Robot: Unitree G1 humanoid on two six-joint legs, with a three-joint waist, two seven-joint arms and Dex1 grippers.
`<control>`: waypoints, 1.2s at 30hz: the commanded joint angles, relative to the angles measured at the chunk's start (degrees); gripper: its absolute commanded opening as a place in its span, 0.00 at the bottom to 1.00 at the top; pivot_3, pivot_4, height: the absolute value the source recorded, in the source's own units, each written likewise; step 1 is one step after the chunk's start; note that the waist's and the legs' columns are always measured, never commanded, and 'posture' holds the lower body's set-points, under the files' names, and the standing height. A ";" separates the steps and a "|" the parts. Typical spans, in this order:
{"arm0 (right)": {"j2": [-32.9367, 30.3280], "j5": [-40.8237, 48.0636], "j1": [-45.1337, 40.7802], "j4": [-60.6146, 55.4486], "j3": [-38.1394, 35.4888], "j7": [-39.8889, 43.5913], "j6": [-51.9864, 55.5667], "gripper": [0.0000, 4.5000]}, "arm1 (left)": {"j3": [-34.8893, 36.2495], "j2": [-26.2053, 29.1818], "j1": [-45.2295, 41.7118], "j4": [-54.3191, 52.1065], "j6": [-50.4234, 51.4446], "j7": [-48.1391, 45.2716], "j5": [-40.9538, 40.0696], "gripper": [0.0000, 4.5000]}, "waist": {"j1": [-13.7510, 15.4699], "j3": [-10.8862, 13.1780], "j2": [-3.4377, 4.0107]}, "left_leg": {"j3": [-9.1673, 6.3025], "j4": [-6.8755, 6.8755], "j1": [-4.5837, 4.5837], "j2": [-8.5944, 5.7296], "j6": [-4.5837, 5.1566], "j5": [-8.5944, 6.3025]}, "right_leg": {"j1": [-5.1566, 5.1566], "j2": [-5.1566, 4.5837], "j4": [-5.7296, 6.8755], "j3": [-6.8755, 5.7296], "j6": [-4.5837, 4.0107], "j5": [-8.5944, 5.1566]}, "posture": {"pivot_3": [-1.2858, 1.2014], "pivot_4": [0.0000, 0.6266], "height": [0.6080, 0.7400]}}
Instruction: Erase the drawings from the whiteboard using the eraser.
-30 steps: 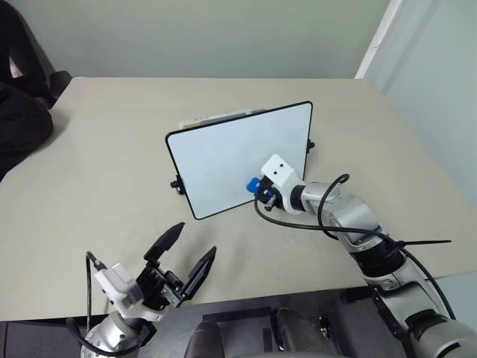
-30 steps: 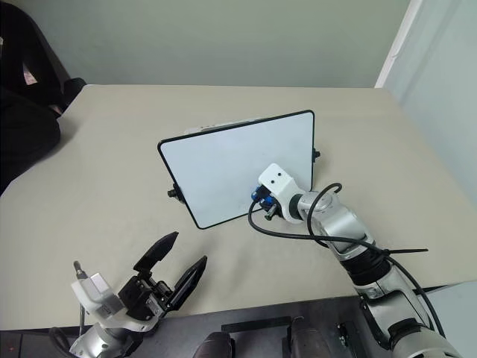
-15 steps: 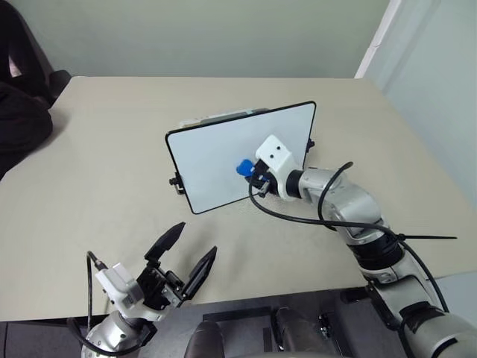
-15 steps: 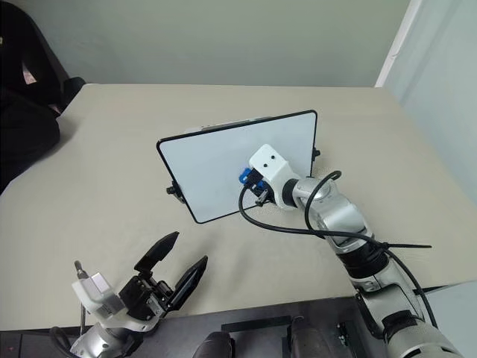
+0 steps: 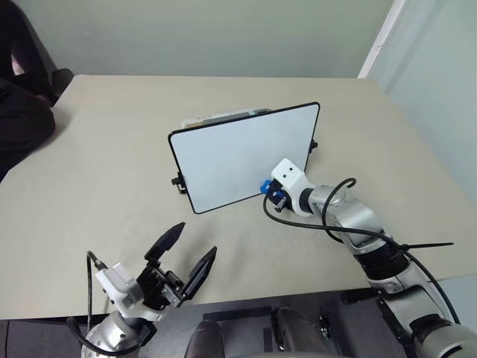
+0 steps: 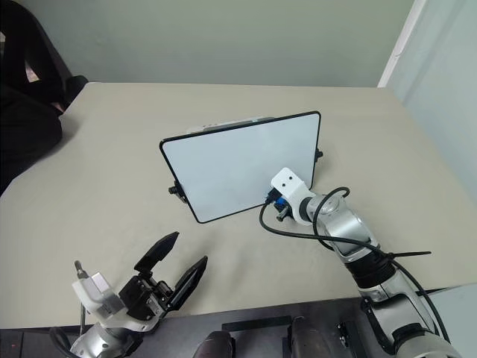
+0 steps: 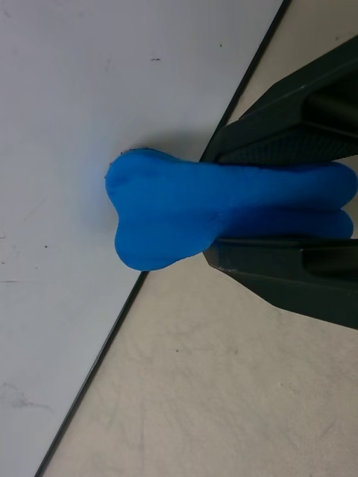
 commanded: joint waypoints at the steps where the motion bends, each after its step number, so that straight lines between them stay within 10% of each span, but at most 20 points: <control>1: 1.79 0.86 -3.83 -3.05 -3.83 -0.58 -1.26 0.26 | -0.51 -0.27 0.28 -2.35 -0.26 -0.09 -0.66 1.00 | -0.09 0.00 0.00 | 0.00 0.01 -0.01 0.00 0.00 0.00 | -0.03 0.00 0.00 0.00 0.05 0.03 | 0.52 0.24 1.00; 15: 3.16 2.61 -6.90 -9.33 -9.36 -1.65 -0.98 0.26 | -0.36 -0.24 0.32 -2.86 -0.08 0.15 -1.11 1.00 | -0.42 0.01 0.02 | -0.02 0.03 -0.06 0.00 -0.03 0.13 | -0.12 0.03 0.05 0.00 0.25 0.22 | 0.52 0.24 1.00; 36: -3.08 6.39 30.02 -28.15 -25.99 -6.41 9.37 0.30 | -1.35 -0.29 1.14 -3.41 -0.25 -0.60 -0.82 1.00 | 0.11 0.01 0.02 | 0.05 0.13 -0.21 0.00 -0.07 0.09 | 0.20 0.04 -0.02 0.00 0.37 0.12 | 0.52 0.24 1.00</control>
